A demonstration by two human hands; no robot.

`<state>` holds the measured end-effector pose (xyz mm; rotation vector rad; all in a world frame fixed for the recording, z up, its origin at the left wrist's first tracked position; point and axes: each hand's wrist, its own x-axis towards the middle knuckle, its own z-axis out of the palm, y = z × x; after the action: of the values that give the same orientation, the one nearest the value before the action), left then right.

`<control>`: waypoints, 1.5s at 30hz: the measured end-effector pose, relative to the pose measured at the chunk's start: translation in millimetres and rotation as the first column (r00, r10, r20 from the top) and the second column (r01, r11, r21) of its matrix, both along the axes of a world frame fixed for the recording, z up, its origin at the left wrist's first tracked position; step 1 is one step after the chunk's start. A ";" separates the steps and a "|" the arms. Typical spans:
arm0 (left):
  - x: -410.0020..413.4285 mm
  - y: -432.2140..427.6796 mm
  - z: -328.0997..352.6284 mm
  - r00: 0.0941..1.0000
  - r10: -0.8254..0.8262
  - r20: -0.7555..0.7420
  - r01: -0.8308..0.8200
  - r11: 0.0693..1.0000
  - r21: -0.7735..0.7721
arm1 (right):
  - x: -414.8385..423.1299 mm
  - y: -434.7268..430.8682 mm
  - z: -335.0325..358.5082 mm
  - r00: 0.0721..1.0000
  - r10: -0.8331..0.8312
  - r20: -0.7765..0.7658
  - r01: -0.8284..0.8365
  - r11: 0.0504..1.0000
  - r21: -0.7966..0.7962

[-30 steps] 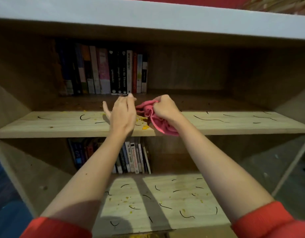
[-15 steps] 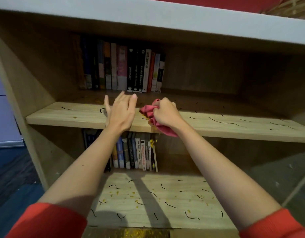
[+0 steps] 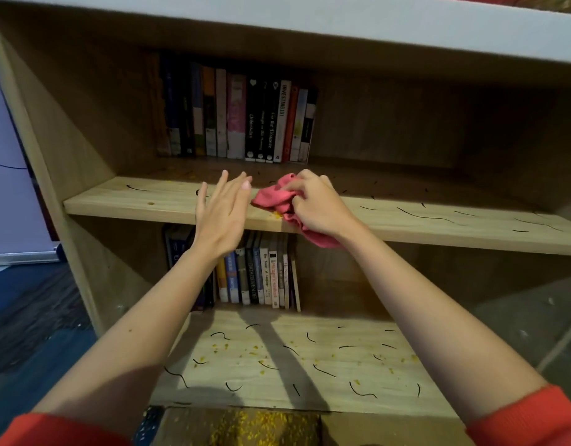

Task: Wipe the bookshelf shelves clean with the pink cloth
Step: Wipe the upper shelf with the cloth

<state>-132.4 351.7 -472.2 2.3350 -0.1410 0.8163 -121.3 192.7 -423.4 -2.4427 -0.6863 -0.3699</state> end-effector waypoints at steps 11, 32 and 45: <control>-12.5 1.3 -12.6 0.998 -0.057 0.029 0.056 0.997 0.050 | -30.8 -8.9 -29.6 0.970 0.005 0.242 -0.041 0.988 0.146; -17.8 27.9 -4.3 0.992 -0.067 0.111 0.066 0.998 0.013 | -42.0 -3.8 -40.9 0.927 0.110 0.360 -0.122 0.992 0.011; 22.6 40.3 31.5 0.984 0.083 -0.157 -0.062 0.989 0.131 | 57.5 -3.3 45.9 0.980 -0.185 -0.072 0.198 0.934 0.298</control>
<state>-109.8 391.9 -440.7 2.5275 -0.0385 0.6654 -63.7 189.4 -377.5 -2.2186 -0.3424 -0.4620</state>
